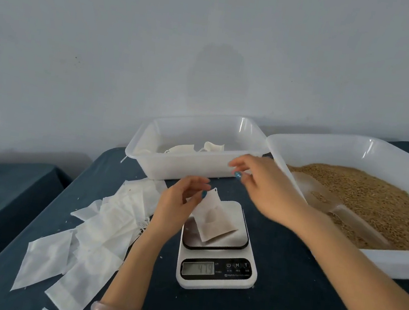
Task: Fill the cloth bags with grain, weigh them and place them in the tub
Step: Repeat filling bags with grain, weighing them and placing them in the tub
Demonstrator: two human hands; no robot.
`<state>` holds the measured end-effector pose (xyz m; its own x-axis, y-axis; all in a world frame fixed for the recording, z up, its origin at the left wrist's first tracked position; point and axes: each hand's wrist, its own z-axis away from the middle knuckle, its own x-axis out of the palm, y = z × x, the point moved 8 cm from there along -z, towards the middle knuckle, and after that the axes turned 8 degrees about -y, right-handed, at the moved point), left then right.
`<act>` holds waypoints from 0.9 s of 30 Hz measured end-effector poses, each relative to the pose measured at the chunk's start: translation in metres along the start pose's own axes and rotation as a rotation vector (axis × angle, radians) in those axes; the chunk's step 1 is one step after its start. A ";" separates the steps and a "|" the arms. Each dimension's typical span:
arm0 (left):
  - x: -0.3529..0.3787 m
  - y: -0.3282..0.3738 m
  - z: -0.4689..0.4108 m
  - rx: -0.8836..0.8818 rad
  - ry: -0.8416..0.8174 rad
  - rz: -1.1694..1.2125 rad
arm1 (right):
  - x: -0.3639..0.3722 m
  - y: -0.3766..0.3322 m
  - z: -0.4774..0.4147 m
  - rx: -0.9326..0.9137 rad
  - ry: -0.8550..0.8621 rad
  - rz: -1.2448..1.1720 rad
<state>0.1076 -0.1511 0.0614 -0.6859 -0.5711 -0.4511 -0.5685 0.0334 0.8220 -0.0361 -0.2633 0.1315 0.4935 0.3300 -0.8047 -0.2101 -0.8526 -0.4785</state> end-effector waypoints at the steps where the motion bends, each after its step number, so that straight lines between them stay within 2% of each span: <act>1: -0.001 -0.002 0.001 -0.010 0.017 0.005 | 0.014 -0.002 -0.001 -0.010 -0.001 -0.038; 5: -0.009 -0.008 0.002 -0.046 0.087 -0.107 | 0.051 0.041 -0.001 0.148 0.038 -0.210; 10: -0.031 -0.024 0.007 -0.188 0.306 -0.191 | 0.070 0.106 0.022 0.375 0.183 -0.382; 21: -0.032 -0.028 0.012 -0.273 0.320 -0.232 | 0.078 0.114 0.029 0.374 0.157 -0.354; 25: -0.030 -0.027 0.010 -0.268 0.300 -0.249 | 0.078 0.113 0.028 0.372 0.160 -0.366; 27: -0.026 -0.023 0.007 -0.222 0.238 -0.299 | 0.078 0.112 0.028 0.372 0.154 -0.363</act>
<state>0.1356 -0.1317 0.0515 -0.3673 -0.7030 -0.6089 -0.5968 -0.3240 0.7341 -0.0445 -0.3218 0.0048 0.7022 0.4895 -0.5171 -0.2739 -0.4846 -0.8308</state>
